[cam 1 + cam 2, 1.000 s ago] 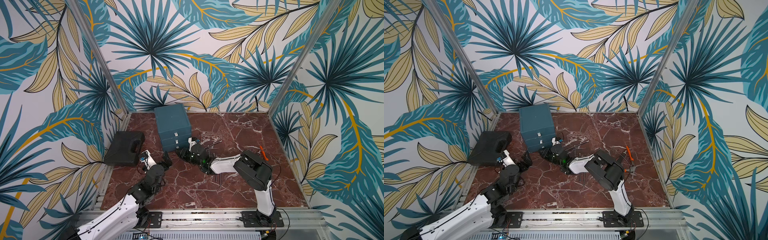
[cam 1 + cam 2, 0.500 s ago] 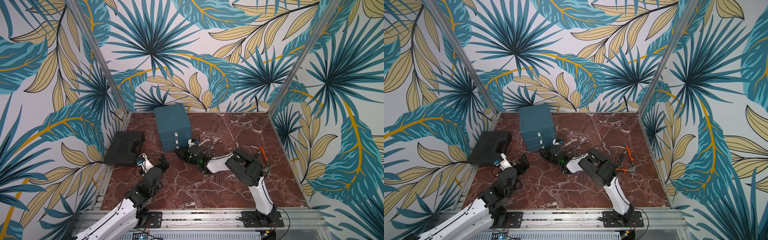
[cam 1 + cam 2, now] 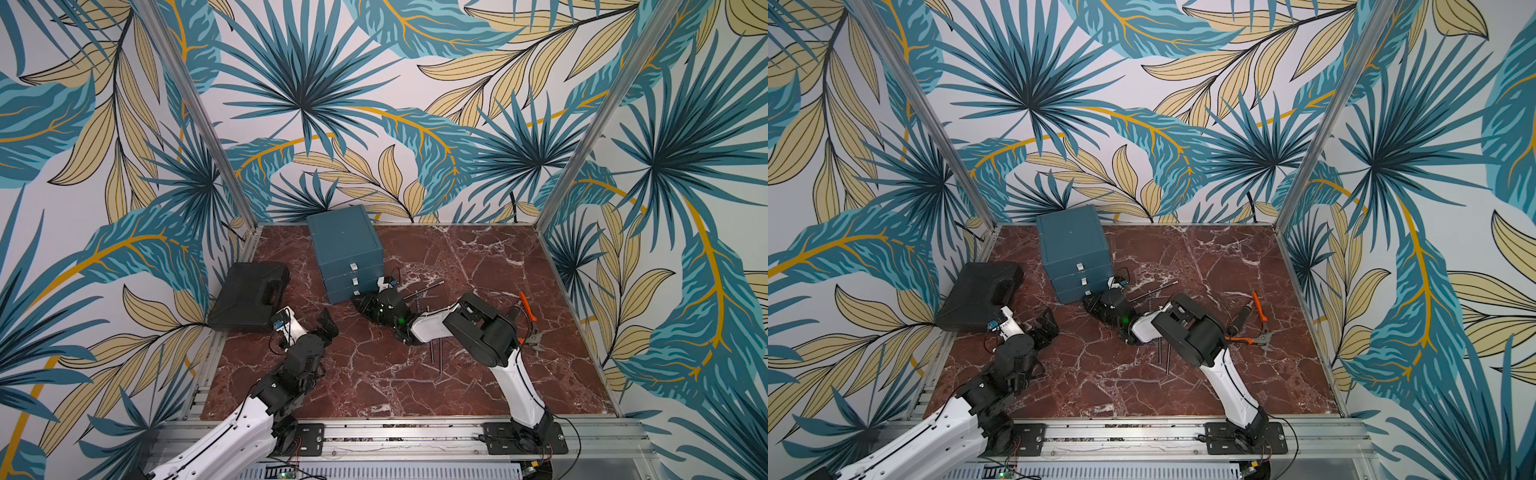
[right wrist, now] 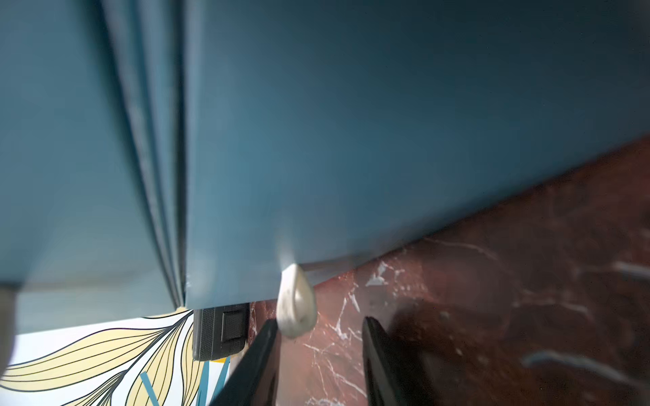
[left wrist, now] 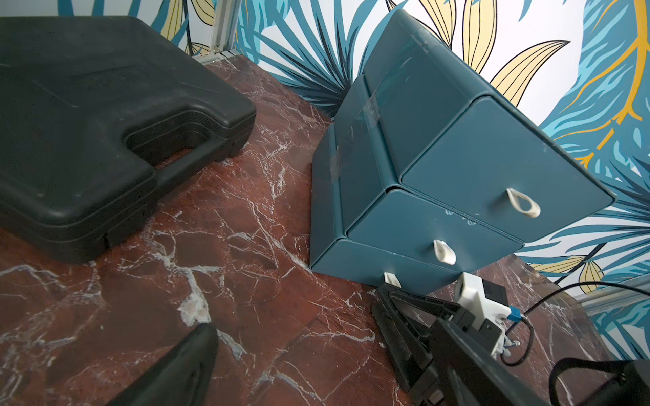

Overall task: Please place the pencils in the drawer according to their color
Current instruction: Open the drawer in the storage box.

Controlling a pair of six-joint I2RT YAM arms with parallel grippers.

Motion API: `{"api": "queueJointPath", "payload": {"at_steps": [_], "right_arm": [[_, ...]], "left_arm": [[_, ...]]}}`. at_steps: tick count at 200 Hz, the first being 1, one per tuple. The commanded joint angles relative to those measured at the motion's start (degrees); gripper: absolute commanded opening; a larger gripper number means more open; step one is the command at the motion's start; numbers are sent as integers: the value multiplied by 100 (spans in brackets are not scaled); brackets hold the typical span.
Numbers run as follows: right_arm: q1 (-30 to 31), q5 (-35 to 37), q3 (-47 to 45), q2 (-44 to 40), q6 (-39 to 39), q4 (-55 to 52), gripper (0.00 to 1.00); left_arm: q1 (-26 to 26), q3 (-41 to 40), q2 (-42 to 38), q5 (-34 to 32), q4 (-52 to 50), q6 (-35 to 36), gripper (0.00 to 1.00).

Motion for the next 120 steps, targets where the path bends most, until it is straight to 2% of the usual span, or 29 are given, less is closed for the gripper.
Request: {"api": "queueJointPath", "payload": {"at_steps": [1, 94, 120], "right_arm": [[-29, 73, -95, 132, 68, 449, 42], [-22, 255, -360, 133, 215, 904, 42], [-222, 253, -345, 214, 319, 1150, 42]], "left_arm": [[33, -108, -50, 61, -49, -61, 100], [42, -109, -33, 99, -32, -44, 100], [55, -109, -15, 110, -40, -44, 100]]}}
